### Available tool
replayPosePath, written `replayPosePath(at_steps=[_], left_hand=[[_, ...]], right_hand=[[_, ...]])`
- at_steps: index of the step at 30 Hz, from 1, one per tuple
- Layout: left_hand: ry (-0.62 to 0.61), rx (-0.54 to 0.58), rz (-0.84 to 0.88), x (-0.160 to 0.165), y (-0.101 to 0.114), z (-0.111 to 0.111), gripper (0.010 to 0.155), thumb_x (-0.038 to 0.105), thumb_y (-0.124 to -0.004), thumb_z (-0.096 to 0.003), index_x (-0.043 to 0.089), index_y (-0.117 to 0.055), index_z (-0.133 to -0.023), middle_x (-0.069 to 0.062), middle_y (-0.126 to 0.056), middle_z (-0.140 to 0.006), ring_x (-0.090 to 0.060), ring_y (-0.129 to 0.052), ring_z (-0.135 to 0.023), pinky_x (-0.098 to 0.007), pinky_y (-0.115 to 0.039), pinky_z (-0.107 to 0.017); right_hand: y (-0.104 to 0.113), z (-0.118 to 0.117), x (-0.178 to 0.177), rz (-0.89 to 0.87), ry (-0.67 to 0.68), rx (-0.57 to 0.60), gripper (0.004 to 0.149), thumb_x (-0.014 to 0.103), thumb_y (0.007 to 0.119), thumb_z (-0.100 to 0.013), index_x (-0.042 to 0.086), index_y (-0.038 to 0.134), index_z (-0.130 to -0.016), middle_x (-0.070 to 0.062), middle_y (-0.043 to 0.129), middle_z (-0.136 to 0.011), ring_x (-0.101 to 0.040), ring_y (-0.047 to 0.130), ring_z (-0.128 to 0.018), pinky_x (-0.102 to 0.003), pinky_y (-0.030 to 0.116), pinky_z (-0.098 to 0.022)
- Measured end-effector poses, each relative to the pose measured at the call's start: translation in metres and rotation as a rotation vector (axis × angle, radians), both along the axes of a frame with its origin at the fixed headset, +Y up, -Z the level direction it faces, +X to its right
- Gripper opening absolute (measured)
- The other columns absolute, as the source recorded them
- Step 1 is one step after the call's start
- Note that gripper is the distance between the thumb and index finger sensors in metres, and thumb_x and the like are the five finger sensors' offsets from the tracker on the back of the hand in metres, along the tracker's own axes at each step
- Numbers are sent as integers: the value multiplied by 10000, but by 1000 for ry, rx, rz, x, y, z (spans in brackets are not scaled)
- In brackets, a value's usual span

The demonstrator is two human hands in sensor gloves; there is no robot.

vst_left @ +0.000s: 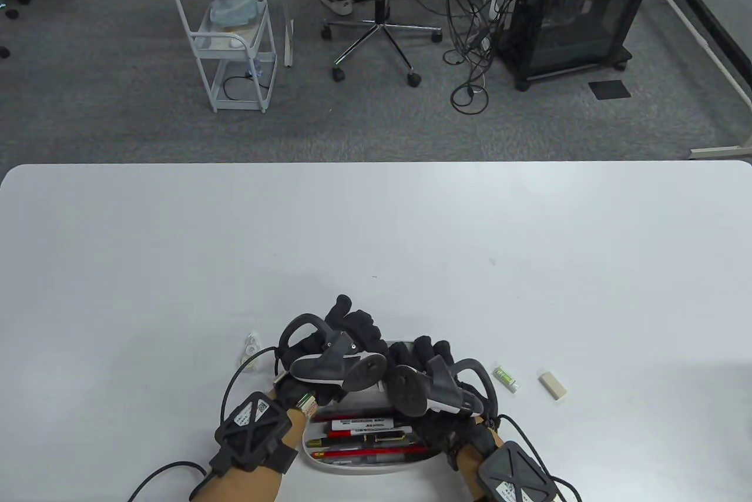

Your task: Pack double-layer zippered pencil case

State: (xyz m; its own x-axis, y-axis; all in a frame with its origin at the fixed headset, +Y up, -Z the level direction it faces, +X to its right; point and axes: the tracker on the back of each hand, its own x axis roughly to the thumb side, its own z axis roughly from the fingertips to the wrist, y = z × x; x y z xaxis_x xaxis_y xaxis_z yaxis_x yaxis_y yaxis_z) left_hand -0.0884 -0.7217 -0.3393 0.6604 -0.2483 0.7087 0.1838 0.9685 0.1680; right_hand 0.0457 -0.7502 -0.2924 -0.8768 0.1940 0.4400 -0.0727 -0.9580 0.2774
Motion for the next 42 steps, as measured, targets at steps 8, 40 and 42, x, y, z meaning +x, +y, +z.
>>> replayPosePath(at_steps=[8, 40, 42], left_hand=[[50, 57, 189, -12, 13, 3, 390, 469, -666, -461, 364, -727, -832, 58, -816, -940, -305, -769, -966, -613, -502, -758], [291, 83, -39, -25, -3, -8, 1081, 730, -783, -267, 193, -242, -1032, -66, -526, -1017, -388, -591, -1000, -667, -371, -761], [284, 132, -30, -25, -1, 2, 1051, 717, -798, -280, 192, -269, -1020, -70, -504, -999, -392, -564, -985, -658, -352, -759]], right_hand=[[4, -7, 28, -307, -40, -94, 701, 445, 658, -474, 264, 322, -1063, -46, 282, -1193, -454, 185, -1076, -604, 184, -737], [1, 17, 69, 257, -214, -117, 712, 556, 829, -327, 96, 743, -864, -48, 920, -661, -356, 877, -673, -567, 511, -685], [-1, 17, 66, 274, -207, -111, 708, 552, 834, -328, 90, 738, -857, -51, 910, -648, -357, 872, -663, -568, 506, -686]])
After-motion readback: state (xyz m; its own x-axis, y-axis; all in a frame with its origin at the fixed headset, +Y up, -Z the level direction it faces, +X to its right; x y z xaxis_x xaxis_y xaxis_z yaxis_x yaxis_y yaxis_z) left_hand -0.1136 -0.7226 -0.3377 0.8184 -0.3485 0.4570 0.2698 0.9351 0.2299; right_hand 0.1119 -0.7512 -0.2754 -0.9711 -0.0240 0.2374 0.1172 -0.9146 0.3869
